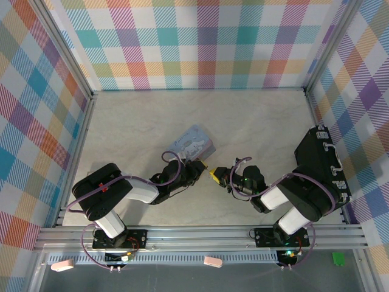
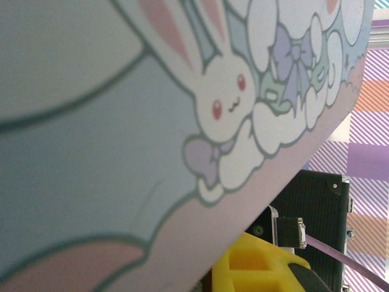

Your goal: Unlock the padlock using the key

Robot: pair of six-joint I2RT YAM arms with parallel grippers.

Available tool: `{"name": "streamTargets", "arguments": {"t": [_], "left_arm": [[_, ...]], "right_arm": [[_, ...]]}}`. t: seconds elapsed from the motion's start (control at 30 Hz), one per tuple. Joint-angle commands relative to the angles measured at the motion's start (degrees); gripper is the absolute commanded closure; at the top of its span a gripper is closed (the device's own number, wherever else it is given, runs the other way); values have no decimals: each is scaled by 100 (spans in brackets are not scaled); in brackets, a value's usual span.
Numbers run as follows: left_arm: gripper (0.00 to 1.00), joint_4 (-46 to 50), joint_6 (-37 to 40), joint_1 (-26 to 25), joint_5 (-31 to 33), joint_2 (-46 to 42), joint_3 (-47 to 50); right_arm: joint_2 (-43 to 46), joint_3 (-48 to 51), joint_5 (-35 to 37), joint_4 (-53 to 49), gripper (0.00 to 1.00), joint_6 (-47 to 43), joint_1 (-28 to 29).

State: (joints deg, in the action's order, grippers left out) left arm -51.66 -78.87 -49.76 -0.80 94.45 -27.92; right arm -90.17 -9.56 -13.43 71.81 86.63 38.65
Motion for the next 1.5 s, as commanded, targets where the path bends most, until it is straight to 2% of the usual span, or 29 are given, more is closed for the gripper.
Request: {"name": "streamTargets", "arguments": {"t": [0.0, 0.4, 0.9, 1.47], "left_arm": [[98, -557, -234, -78, -114, -129, 15], [99, -503, -234, -96, -140, -217, -38], [100, -381, -243, -122, -228, -465, -160], [100, -240, -278, -131, -386, -885, -363]], "right_arm": [[-167, -100, 160, 447, 100, 113, 24], [-729, -169, 193, 878, 100, 363, 28], [-741, -414, 121, 878, 100, 508, 13], [-628, -727, -140, 878, 100, 798, -270]]}}
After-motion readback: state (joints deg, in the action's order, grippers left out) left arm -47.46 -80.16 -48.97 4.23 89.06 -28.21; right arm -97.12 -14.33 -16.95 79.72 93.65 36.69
